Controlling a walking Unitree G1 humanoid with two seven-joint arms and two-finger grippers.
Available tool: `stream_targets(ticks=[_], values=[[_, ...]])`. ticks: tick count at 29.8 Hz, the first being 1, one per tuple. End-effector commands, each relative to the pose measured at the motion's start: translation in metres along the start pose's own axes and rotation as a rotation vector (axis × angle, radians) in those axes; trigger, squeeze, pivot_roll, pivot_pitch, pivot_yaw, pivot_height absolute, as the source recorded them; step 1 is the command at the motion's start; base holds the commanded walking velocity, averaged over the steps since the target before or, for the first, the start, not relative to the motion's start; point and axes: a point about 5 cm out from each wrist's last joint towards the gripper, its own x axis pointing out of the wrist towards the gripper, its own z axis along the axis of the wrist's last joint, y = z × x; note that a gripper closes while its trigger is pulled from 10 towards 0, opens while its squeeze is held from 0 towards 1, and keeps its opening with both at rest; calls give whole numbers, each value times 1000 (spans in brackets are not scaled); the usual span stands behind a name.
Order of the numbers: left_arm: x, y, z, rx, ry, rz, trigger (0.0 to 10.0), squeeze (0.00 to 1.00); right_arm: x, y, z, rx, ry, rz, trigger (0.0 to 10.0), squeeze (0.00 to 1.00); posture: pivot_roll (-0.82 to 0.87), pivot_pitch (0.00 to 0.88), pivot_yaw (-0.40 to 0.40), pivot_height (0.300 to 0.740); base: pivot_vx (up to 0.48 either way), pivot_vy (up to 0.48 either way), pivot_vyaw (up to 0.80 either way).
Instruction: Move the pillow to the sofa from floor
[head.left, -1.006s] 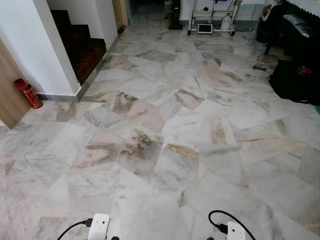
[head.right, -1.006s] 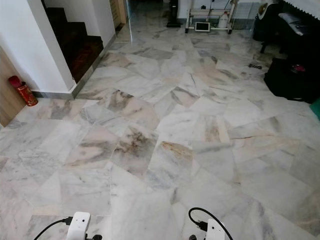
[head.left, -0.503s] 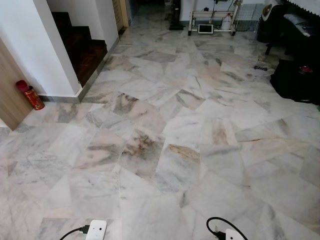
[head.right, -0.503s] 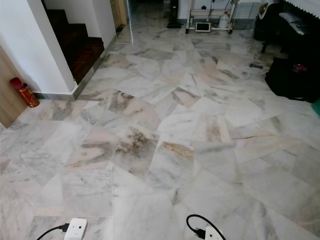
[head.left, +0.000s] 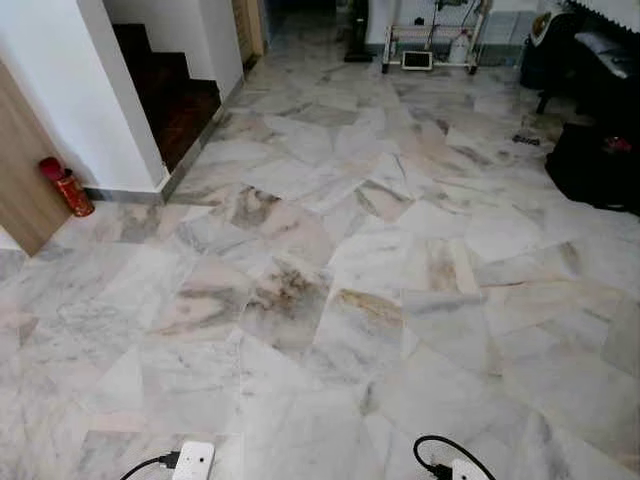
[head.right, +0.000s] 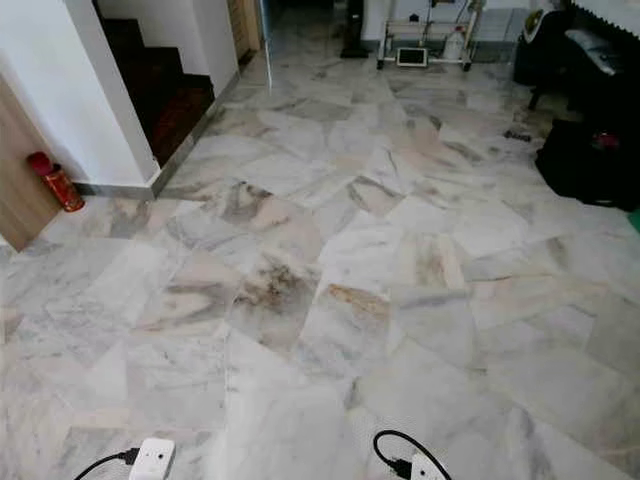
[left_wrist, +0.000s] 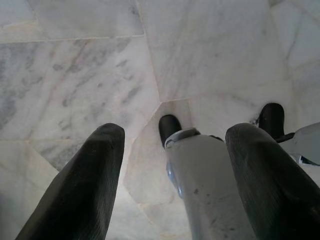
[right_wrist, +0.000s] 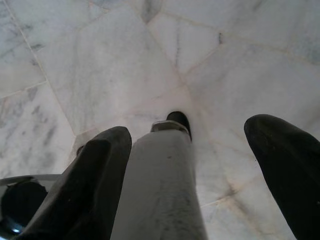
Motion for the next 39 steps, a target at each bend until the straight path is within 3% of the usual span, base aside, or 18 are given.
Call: stream_targets(ticks=[1, 13, 39], values=[[-1, 0, -5, -12, 19, 8, 10000, 0, -1, -2, -4, -4, 18, -2, 10000, 0, -41, 0, -1, 740, 0, 0, 0], [0, -2, -4, -26, 17, 0, 10000, 0, 0, -2, -3, -3, 14, 0, 10000, 0, -36, 0, 1, 740, 0, 0, 0], [0, -2, -2, -24, 12, -13, 10000, 0, 0, -2, -1, 16, 8, -7, 10000, 0, -42, 0, 5, 740, -293, 0, 0]])
